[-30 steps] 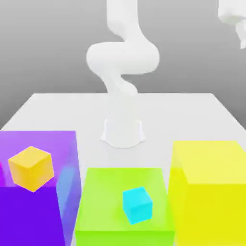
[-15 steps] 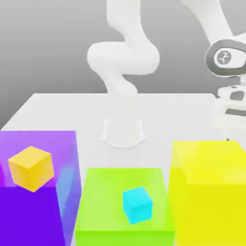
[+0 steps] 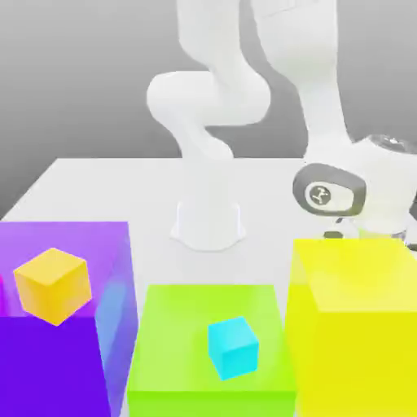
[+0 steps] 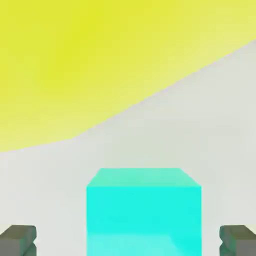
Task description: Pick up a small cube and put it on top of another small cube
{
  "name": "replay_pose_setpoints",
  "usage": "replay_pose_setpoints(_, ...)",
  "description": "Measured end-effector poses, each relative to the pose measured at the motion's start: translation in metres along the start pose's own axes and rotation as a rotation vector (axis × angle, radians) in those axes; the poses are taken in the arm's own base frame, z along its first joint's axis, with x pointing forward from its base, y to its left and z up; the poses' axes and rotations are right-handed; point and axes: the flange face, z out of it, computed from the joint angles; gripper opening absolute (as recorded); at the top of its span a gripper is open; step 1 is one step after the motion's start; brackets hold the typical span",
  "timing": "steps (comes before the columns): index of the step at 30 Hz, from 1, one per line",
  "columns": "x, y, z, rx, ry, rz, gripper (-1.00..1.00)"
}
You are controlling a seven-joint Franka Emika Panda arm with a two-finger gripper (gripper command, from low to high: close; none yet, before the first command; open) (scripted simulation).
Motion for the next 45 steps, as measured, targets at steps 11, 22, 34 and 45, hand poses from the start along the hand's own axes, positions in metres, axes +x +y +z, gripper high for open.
replay_pose_setpoints(11,-0.001,-0.002,-0.012,0.004,-0.006,0.002,-1.0)
replay_pose_setpoints(22,-0.04,-0.014,-0.079,0.051,-0.047,-0.041,-1.0)
replay_pose_setpoints(34,0.014,-0.175,-0.208,0.182,-0.138,0.354,-1.0)
replay_pose_setpoints(45,0.339,-0.181,-0.276,0.13,-0.045,1.007,-1.0)
